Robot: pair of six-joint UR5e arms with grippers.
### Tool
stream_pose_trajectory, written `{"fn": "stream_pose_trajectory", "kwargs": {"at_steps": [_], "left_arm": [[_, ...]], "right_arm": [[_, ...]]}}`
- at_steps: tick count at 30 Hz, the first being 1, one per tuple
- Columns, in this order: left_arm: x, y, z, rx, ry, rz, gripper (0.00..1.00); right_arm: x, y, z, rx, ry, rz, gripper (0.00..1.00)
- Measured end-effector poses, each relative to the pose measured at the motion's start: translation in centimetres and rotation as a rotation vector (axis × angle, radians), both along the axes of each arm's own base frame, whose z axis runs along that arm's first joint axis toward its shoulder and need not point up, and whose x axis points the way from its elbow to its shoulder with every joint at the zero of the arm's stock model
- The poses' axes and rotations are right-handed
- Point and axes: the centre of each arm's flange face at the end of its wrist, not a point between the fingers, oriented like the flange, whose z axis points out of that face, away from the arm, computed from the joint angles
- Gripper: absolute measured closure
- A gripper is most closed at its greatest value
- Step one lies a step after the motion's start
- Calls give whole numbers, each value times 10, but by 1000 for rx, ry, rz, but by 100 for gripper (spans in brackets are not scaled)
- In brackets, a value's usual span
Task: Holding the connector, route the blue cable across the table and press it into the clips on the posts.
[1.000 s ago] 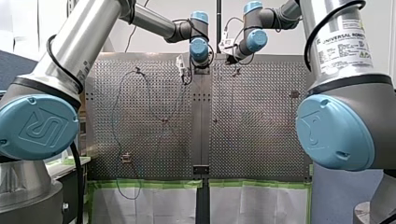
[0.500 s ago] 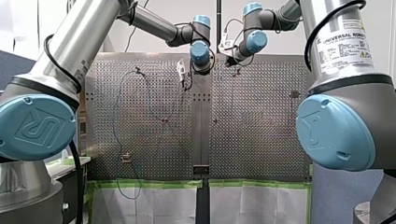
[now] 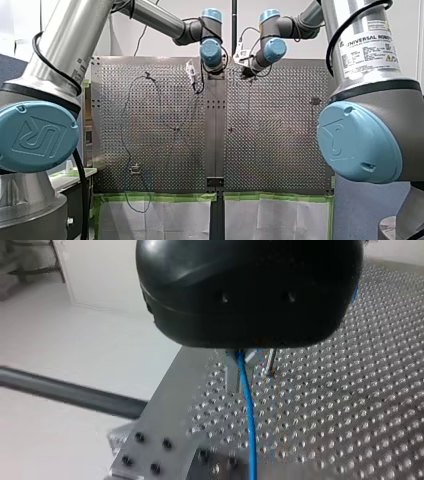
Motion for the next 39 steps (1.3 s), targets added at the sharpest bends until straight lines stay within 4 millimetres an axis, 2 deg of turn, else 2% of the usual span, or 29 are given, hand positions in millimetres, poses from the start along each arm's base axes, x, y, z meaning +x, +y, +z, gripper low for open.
{"fn": "stream_pose_trajectory", "kwargs": {"at_steps": [4,10,16,25,28,34,39], "left_arm": [[3,6,-11,-5,0,16,100],[0,5,-31,3,0,-7,100],[-8,1,-52,2,0,-26,100],[-14,2,-82,1,1,-59,100],[-15,2,-98,8,8,-69,100],[-17,0,-137,33,37,-94,100],[-18,1,-175,45,70,-118,100]], "right_arm": [[-2,1,4,-6,-4,-1,100],[-1,3,6,-8,-6,2,100],[-1,6,-3,5,3,3,100],[-7,13,-35,55,30,-8,100],[-10,15,-47,72,39,-13,100],[-15,18,-73,100,54,-24,100],[-12,20,-103,145,81,-22,100]]}}
